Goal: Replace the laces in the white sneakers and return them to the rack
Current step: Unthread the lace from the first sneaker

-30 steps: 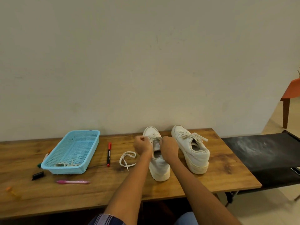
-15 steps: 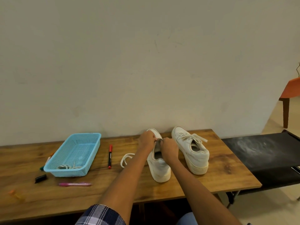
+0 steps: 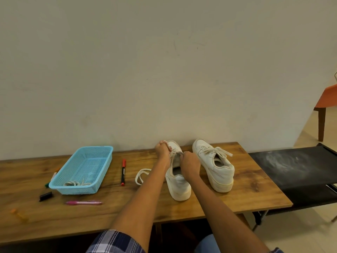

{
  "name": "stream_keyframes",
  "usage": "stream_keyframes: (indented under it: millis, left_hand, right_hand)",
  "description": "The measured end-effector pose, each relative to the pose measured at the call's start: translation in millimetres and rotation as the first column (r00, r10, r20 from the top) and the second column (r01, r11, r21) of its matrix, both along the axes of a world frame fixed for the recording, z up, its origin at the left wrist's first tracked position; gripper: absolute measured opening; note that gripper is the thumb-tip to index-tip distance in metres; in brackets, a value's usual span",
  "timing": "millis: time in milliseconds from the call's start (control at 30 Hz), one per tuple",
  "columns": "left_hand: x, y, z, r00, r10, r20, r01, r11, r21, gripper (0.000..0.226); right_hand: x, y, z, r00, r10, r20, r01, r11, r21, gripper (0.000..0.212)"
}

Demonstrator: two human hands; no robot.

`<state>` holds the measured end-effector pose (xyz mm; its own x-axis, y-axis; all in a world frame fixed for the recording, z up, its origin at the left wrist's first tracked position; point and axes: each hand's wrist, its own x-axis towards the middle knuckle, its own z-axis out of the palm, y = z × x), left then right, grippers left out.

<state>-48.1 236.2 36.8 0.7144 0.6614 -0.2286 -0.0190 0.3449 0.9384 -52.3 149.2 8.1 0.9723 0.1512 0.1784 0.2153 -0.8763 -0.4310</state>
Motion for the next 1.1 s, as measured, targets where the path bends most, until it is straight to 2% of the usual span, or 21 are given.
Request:
stream_keyframes:
  millis: [33, 67, 100, 167, 200, 267, 367, 433, 500, 600, 667, 733, 800, 833, 867, 900, 967, 1000, 1033, 1067, 1100]
  left_hand:
    - [0, 2, -2, 0.999, -0.031, -0.035, 0.036, 0.989, 0.146, 0.037]
    - [-1, 4, -4, 0.992, -0.091, -0.084, 0.115, 0.926, 0.36, 0.038]
    - [-3, 5, -8, 0.977, -0.159, -0.143, 0.212, 0.808, 0.549, 0.038]
    - [-3, 7, -13, 0.914, -0.276, -0.297, 0.404, 0.554, 0.728, 0.033]
    - [-2, 7, -12, 0.873, -0.303, -0.381, 0.484, 0.454, 0.748, 0.029]
    - [2, 9, -7, 0.808, -0.301, -0.507, 0.587, 0.33, 0.74, 0.033]
    - [5, 14, 2, 0.747, -0.232, -0.623, 0.664, 0.219, 0.715, 0.029]
    - [3, 16, 4, 0.714, -0.165, -0.681, 0.7, 0.176, 0.692, 0.04]
    - [1, 15, 1, 0.718, -0.139, -0.682, 0.693, 0.229, 0.684, 0.047]
    - [-2, 5, -2, 0.752, -0.041, -0.658, 0.645, 0.249, 0.722, 0.038]
    - [-2, -4, 2, 0.745, -0.037, -0.667, 0.65, 0.269, 0.711, 0.033]
    - [1, -7, 2, 0.77, -0.144, -0.621, 0.615, 0.425, 0.665, 0.035]
    - [3, -6, -1, 0.859, -0.274, -0.433, 0.475, 0.743, 0.472, 0.035]
    - [5, -4, 0, 0.916, -0.262, -0.305, 0.359, 0.875, 0.326, 0.035]
    - [5, -3, 3, 0.961, -0.192, -0.199, 0.229, 0.955, 0.189, 0.035]
    - [8, 0, 6, 0.987, -0.105, -0.118, 0.115, 0.99, 0.08, 0.034]
    - [10, 8, 18, 0.998, 0.055, -0.006, -0.056, 0.997, -0.046, 0.029]
    - [10, 11, 22, 0.995, 0.096, -0.001, -0.096, 0.995, -0.009, 0.03]
    - [11, 14, 23, 0.993, 0.116, -0.031, -0.111, 0.986, 0.121, 0.032]
    - [9, 16, 22, 0.991, 0.094, -0.094, -0.06, 0.946, 0.317, 0.032]
    - [8, 17, 18, 0.981, 0.034, -0.192, 0.074, 0.847, 0.526, 0.029]
  right_hand:
    - [0, 0, -1, 1.0, 0.003, -0.002, -0.003, 1.0, 0.0, 0.024]
    - [1, 0, -1, 1.0, 0.004, -0.004, -0.004, 1.0, -0.002, 0.024]
    - [1, 1, -2, 1.0, 0.003, -0.005, -0.003, 1.0, 0.003, 0.024]
    - [3, 1, -3, 1.0, -0.012, 0.003, 0.012, 1.0, 0.024, 0.023]
    - [4, 1, -3, 1.0, -0.019, 0.002, 0.019, 0.999, 0.034, 0.023]
    - [5, 1, -4, 1.0, -0.029, 0.005, 0.028, 0.999, 0.042, 0.022]
    - [5, 0, -4, 0.999, -0.029, 0.014, 0.029, 0.998, 0.054, 0.024]
    - [4, 1, -4, 0.999, -0.03, 0.012, 0.029, 0.998, 0.059, 0.026]
    - [2, 1, -3, 0.999, -0.033, 0.018, 0.032, 0.998, 0.063, 0.027]
    - [1, 0, -2, 0.999, -0.035, -0.002, 0.035, 0.996, 0.079, 0.029]
    - [1, 0, -2, 0.999, -0.045, -0.007, 0.046, 0.996, 0.08, 0.025]
    - [0, -1, -3, 0.998, -0.055, -0.001, 0.055, 0.996, 0.075, 0.023]
    - [0, -1, -5, 0.999, -0.051, 0.003, 0.051, 0.996, 0.079, 0.026]
    - [1, -1, -5, 0.999, -0.051, 0.001, 0.051, 0.995, 0.091, 0.029]
    - [2, 0, -4, 0.998, -0.055, -0.006, 0.055, 0.993, 0.105, 0.033]
    - [3, 0, -4, 0.998, -0.062, -0.012, 0.063, 0.992, 0.112, 0.035]
    - [3, 1, -4, 0.997, -0.072, -0.014, 0.073, 0.993, 0.094, 0.038]
    - [3, 2, -4, 0.997, -0.073, -0.013, 0.074, 0.994, 0.083, 0.038]
    - [3, 2, -4, 0.997, -0.072, -0.01, 0.073, 0.994, 0.077, 0.037]
    - [3, 2, -5, 0.997, -0.073, -0.009, 0.074, 0.995, 0.072, 0.035]
    - [3, 2, -5, 0.997, -0.072, -0.007, 0.073, 0.995, 0.067, 0.032]
